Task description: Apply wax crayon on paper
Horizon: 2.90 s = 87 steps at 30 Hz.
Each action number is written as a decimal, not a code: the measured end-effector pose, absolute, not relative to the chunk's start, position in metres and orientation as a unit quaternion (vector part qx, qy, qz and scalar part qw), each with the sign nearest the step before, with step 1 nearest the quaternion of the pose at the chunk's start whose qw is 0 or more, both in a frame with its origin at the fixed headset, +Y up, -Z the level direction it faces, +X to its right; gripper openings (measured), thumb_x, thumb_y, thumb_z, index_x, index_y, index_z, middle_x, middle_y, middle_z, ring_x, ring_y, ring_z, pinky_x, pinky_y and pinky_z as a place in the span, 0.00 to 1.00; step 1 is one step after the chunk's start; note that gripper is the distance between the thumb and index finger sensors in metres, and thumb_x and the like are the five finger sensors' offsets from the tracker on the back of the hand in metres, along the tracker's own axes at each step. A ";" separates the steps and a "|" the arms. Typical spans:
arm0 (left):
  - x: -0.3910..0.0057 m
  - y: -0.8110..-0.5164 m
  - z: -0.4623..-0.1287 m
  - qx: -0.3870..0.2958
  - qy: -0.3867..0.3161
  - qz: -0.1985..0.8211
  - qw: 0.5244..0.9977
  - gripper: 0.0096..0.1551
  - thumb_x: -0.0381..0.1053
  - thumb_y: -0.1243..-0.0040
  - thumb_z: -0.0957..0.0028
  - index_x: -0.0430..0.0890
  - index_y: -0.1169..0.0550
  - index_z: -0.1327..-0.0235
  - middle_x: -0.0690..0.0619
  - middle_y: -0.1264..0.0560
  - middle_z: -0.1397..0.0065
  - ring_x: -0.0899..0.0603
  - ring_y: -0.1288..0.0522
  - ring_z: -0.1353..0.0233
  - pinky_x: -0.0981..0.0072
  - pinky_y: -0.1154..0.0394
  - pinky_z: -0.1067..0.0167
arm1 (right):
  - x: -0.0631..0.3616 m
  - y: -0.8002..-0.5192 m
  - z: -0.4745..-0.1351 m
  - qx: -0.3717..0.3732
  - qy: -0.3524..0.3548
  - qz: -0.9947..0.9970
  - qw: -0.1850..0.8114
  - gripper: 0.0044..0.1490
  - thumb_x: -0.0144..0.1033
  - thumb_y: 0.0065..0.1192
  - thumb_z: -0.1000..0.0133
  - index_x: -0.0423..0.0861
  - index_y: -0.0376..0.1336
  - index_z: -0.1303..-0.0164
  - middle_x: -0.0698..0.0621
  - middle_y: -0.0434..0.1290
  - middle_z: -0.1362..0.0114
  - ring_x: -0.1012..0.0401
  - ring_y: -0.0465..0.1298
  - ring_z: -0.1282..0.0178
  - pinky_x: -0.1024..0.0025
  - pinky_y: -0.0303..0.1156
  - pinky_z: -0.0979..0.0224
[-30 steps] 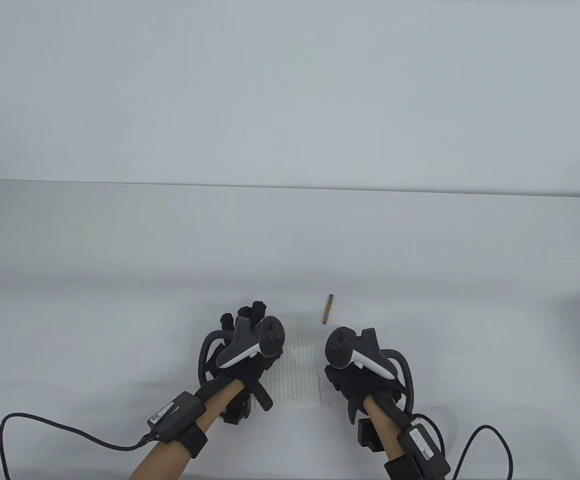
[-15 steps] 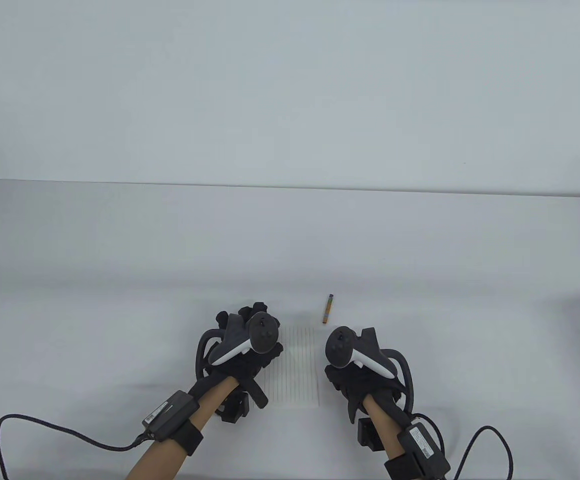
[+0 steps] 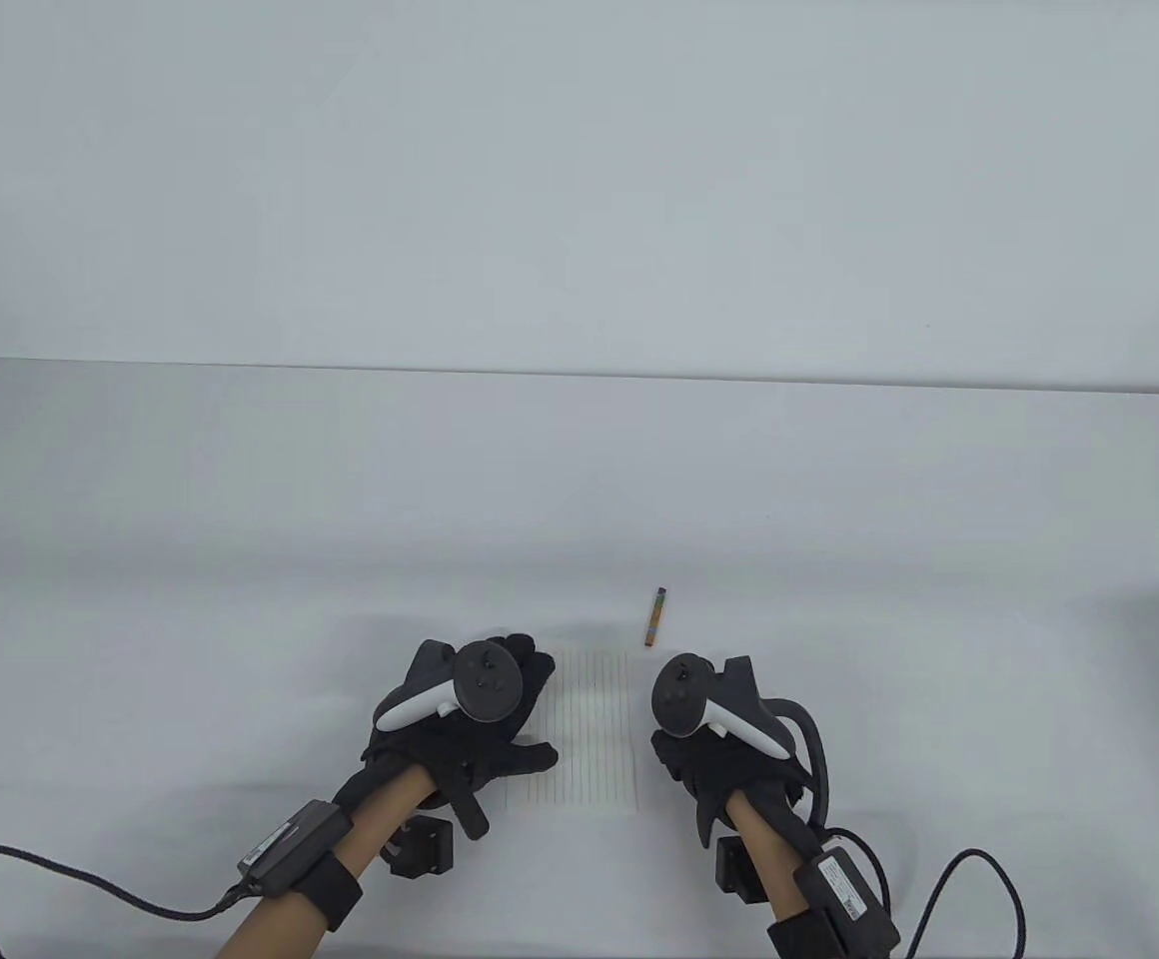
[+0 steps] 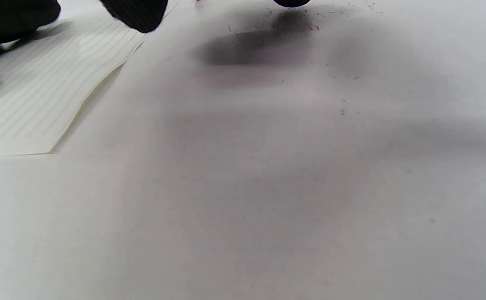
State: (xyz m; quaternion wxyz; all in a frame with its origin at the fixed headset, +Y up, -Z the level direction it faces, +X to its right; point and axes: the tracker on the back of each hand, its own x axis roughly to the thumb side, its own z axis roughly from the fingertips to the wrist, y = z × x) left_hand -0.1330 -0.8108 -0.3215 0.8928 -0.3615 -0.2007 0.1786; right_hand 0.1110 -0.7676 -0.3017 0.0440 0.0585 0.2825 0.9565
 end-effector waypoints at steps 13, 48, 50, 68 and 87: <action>-0.128 -0.817 -0.322 -0.392 -0.204 0.152 0.884 0.52 0.71 0.62 0.41 0.65 0.79 0.28 0.67 0.88 0.24 0.50 0.93 0.25 0.45 0.93 0.37 | 0.125 -0.763 -0.307 0.012 0.245 0.969 0.033 0.43 0.45 0.47 0.36 0.48 0.35 0.17 0.44 0.35 0.13 0.46 0.45 0.15 0.39 0.45 0.21; -0.130 -0.817 -0.325 -0.410 -0.202 0.179 0.871 0.45 0.67 0.66 0.36 0.68 0.78 0.28 0.70 0.88 0.24 0.54 0.94 0.26 0.49 0.95 0.40 | 0.068 -0.776 -0.423 -0.153 0.169 0.973 -0.031 0.30 0.47 0.60 0.41 0.46 0.61 0.32 0.42 0.66 0.31 0.52 0.71 0.38 0.58 0.69 0.35; -0.130 -0.817 -0.325 -0.410 -0.202 0.179 0.871 0.45 0.67 0.67 0.36 0.68 0.78 0.28 0.70 0.88 0.24 0.53 0.94 0.26 0.49 0.95 0.40 | 0.064 -0.777 -0.424 -0.144 0.155 0.976 -0.049 0.27 0.44 0.60 0.41 0.46 0.62 0.34 0.42 0.68 0.32 0.52 0.72 0.39 0.58 0.70 0.36; -0.130 -0.817 -0.325 -0.410 -0.202 0.176 0.872 0.45 0.67 0.67 0.36 0.68 0.79 0.29 0.70 0.88 0.24 0.54 0.95 0.26 0.49 0.96 0.40 | 0.078 -0.759 -0.409 -0.090 0.157 0.983 0.012 0.24 0.43 0.57 0.41 0.44 0.62 0.38 0.40 0.72 0.32 0.53 0.79 0.41 0.54 0.76 0.38; -0.130 -0.817 -0.325 -0.407 -0.201 0.172 0.874 0.46 0.68 0.67 0.36 0.67 0.79 0.29 0.70 0.88 0.24 0.53 0.94 0.26 0.48 0.95 0.39 | 0.043 -0.748 -0.340 0.079 0.160 0.982 0.058 0.25 0.39 0.59 0.40 0.49 0.63 0.33 0.44 0.72 0.37 0.62 0.78 0.50 0.61 0.75 0.42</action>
